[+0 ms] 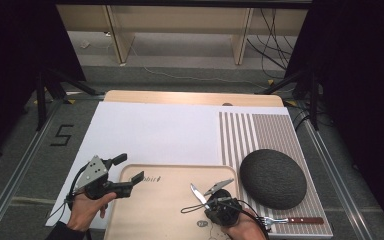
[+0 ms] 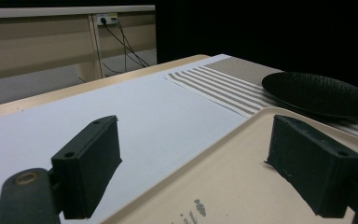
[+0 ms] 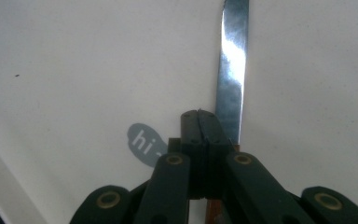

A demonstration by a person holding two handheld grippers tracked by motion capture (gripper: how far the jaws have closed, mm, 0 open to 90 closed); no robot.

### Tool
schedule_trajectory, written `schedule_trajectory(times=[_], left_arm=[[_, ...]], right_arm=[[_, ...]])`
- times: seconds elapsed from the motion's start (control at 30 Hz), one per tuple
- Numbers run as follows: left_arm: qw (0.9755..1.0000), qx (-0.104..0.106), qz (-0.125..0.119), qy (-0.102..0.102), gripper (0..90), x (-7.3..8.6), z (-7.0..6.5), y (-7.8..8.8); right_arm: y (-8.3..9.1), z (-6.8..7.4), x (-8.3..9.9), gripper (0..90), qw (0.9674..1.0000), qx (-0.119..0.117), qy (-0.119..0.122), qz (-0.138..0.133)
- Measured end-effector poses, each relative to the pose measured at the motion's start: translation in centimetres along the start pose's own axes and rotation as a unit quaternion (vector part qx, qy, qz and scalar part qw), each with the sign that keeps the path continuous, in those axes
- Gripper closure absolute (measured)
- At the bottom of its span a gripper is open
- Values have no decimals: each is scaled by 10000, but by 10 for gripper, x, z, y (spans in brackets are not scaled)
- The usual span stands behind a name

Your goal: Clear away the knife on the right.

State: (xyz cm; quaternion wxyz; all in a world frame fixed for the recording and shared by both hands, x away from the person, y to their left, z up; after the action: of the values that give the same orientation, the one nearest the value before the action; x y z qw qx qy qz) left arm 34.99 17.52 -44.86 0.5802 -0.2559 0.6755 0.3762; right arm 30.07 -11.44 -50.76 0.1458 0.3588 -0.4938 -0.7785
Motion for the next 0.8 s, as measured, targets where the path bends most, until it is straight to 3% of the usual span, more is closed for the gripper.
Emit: schedule_trajectory(times=[0.17, 0.5, 0.8], left_arm=[[10000, 3, -2, 0, 160, 0, 0, 0], [10000, 7, -8, -13, 160, 0, 0, 0], [10000, -12, 31, -33, 160, 0, 0, 1]], right_arm=[[2, -5, 0, 900, 9998, 180, -34, -2], [14, -26, 5, 900, 9983, 468, -352, -53], [21, -36, 11, 900, 9972, 645, -362, -43]])
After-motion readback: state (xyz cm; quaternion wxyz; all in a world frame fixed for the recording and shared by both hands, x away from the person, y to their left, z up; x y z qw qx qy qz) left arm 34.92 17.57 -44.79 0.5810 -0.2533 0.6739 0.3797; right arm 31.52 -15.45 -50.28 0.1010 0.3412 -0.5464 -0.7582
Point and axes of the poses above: each handheld gripper's, and its own axes: y roughly backward along the jaws, x roughly out of its underside, z roughly to its left, the point moved 5 cm from there along -y, roughly forward along the jaws, and after that the axes turned 8 degrees about -x, right-handed, at the moved point
